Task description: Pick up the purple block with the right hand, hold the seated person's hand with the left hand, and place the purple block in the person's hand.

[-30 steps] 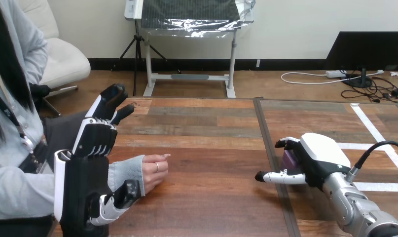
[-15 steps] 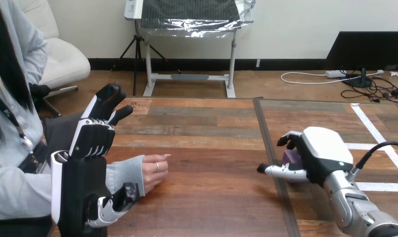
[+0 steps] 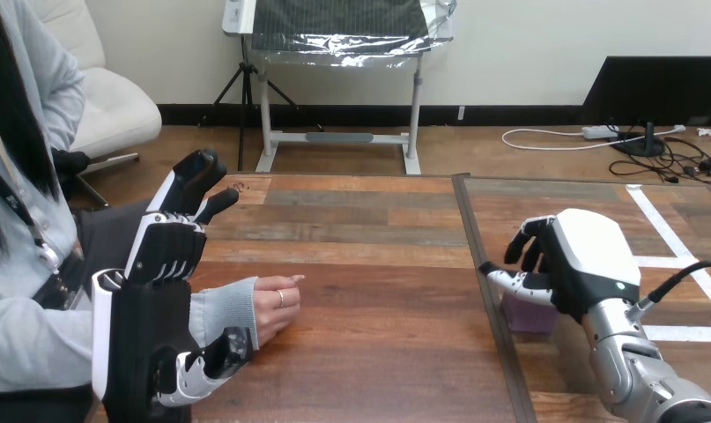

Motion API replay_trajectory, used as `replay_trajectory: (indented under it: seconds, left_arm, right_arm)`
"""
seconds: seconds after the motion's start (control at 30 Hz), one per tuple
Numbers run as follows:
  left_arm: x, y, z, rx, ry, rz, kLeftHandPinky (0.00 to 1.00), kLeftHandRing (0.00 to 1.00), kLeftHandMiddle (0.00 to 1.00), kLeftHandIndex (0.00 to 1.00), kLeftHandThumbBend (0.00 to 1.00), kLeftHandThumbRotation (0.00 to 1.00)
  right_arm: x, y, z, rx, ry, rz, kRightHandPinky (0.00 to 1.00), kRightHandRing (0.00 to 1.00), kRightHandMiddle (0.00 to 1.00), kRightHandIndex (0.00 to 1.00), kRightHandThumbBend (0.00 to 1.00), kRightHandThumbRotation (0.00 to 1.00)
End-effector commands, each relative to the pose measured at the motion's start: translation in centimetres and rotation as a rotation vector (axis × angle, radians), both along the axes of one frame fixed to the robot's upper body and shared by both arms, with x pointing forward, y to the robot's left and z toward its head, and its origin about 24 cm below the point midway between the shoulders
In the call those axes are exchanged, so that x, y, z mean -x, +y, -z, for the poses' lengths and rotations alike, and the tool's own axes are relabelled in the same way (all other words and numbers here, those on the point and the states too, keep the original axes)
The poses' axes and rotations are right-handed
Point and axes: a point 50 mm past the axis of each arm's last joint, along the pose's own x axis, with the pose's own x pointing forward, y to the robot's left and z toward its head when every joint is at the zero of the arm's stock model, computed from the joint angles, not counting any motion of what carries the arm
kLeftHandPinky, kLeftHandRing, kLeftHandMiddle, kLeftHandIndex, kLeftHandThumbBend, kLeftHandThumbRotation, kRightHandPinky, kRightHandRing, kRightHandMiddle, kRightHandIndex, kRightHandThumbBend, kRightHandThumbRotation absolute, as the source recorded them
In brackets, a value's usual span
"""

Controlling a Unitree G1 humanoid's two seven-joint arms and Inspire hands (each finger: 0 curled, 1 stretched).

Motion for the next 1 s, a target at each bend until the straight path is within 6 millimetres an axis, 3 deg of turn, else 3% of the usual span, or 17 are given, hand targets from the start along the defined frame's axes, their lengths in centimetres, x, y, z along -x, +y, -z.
replay_trajectory:
  seconds: [0.0, 0.5, 0.97]
  left_arm:
    - [-0.7, 0.2, -1.2, -0.016, -0.068, 0.008, 0.81, 0.89, 0.90, 0.88, 1.00, 0.72]
    - [-0.8, 0.3, -1.2, -0.011, -0.059, 0.012, 0.81, 0.89, 0.90, 0.87, 1.00, 0.70]
    - [-0.9, 0.2, -1.2, -0.004, -0.049, 0.014, 0.80, 0.88, 0.89, 0.86, 1.00, 0.71]
  right_arm:
    - [-0.8, 0.7, -1.3, -0.094, -0.083, 0.006, 0.07, 0.12, 0.19, 0.30, 0.42, 0.20]
    - [-1.4, 1.0, -2.4, -0.268, -0.140, 0.017, 0.07, 0.12, 0.18, 0.28, 0.35, 0.25]
    - [-2.0, 1.4, -3.5, -0.349, -0.199, 0.027, 0.08, 0.10, 0.15, 0.17, 0.32, 0.37]
